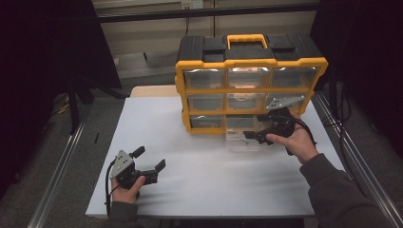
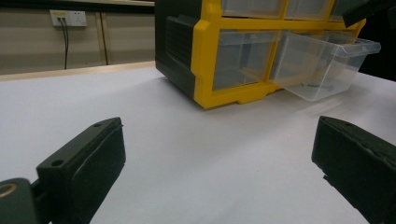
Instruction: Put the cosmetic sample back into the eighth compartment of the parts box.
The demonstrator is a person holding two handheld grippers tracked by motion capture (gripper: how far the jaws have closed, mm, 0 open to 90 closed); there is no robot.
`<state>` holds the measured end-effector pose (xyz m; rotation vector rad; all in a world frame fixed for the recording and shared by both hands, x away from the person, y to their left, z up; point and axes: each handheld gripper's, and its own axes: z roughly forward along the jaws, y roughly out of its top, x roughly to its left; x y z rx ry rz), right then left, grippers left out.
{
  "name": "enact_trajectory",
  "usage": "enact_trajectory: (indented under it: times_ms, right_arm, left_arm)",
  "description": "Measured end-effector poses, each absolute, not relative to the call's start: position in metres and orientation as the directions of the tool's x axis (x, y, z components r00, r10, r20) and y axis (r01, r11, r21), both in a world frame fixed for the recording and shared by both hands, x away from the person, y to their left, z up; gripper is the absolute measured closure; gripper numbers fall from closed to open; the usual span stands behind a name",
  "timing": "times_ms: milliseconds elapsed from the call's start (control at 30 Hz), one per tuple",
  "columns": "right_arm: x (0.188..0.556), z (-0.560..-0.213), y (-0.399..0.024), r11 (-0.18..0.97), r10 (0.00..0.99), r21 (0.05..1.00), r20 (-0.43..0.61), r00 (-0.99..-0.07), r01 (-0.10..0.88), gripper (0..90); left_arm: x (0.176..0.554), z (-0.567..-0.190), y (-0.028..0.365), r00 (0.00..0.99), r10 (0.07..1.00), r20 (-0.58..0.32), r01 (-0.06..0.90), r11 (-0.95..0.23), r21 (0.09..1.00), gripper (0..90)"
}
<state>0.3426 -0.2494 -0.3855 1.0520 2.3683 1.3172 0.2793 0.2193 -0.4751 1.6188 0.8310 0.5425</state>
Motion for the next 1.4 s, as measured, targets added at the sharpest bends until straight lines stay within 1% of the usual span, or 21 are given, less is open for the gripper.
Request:
enact_trajectory:
  times_ms: [33, 267, 733, 1167, 1233, 1400]
  right_arm:
    - [0.341, -0.386, -0.251, 0.332, 0.689, 0.816, 0.132, -0.712, 0.473, 8.2]
    - [0.330, -0.386, -0.262, 0.298, 0.697, 0.841, 0.131, -0.705, 0.451, 8.2]
    - [0.306, -0.394, -0.278, 0.255, 0.699, 0.870, 0.135, -0.702, 0.421, 8.1]
    - [0.287, -0.413, -0.296, 0.223, 0.719, 0.883, 0.137, -0.682, 0.413, 6.9]
    - [0.282, -0.417, -0.300, 0.212, 0.724, 0.887, 0.140, -0.675, 0.410, 6.7]
    - [0.277, -0.423, -0.303, 0.200, 0.727, 0.892, 0.142, -0.672, 0.405, 6.3]
  left_arm:
    - [0.279, -0.475, 0.219, 0.642, 0.760, -0.103, 0.222, -0.055, 0.974, 2.8]
    - [0.279, -0.474, 0.220, 0.649, 0.756, -0.086, 0.220, -0.077, 0.973, 2.8]
    - [0.279, -0.474, 0.219, 0.645, 0.759, -0.091, 0.220, -0.070, 0.973, 2.8]
    - [0.278, -0.473, 0.220, 0.645, 0.761, -0.071, 0.207, -0.084, 0.975, 2.8]
    - [0.278, -0.473, 0.218, 0.641, 0.763, -0.085, 0.213, -0.070, 0.975, 2.8]
    - [0.278, -0.473, 0.219, 0.643, 0.761, -0.081, 0.212, -0.076, 0.974, 2.8]
